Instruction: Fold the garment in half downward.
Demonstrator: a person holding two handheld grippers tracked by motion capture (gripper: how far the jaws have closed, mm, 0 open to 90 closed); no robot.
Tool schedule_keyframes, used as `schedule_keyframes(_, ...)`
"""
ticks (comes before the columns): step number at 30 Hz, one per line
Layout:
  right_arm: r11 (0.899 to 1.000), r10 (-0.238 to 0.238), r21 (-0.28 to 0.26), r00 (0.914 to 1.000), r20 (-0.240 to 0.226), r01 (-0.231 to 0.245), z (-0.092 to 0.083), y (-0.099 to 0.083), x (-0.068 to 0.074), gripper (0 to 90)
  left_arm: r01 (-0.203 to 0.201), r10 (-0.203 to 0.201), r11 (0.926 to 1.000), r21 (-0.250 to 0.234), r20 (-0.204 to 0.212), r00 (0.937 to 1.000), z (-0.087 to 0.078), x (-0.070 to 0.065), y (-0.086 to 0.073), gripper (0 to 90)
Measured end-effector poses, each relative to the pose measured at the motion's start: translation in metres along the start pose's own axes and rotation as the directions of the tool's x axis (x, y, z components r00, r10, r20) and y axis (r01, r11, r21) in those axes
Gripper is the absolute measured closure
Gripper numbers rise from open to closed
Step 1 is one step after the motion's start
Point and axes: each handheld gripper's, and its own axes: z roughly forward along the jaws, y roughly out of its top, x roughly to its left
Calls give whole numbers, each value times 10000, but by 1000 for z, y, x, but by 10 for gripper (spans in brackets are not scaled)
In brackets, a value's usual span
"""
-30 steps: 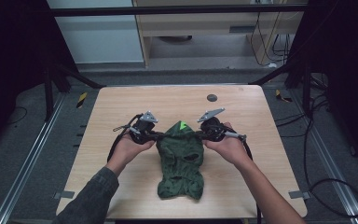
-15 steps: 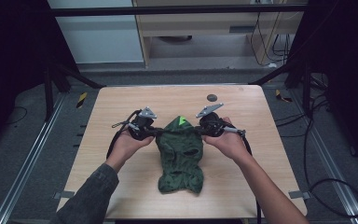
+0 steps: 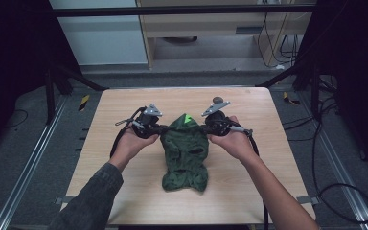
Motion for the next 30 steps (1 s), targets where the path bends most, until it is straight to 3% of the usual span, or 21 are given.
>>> schedule_keyframes(15,9999,-165,7,9996,233,165,-2,11,-6,849,-230,226,9996,-178,-252,9994,0,0,7,879)
schedule_keyframes(20,9992,-408,-6,9987,315,408,-3,5,1,848,-347,339,9990,-269,-311,9989,-4,-6,1,878)
schedule_keyframes(30,9988,-444,-207,9987,257,449,-6,-16,18,845,-423,415,9984,-371,-211,9989,-6,-21,-16,878)
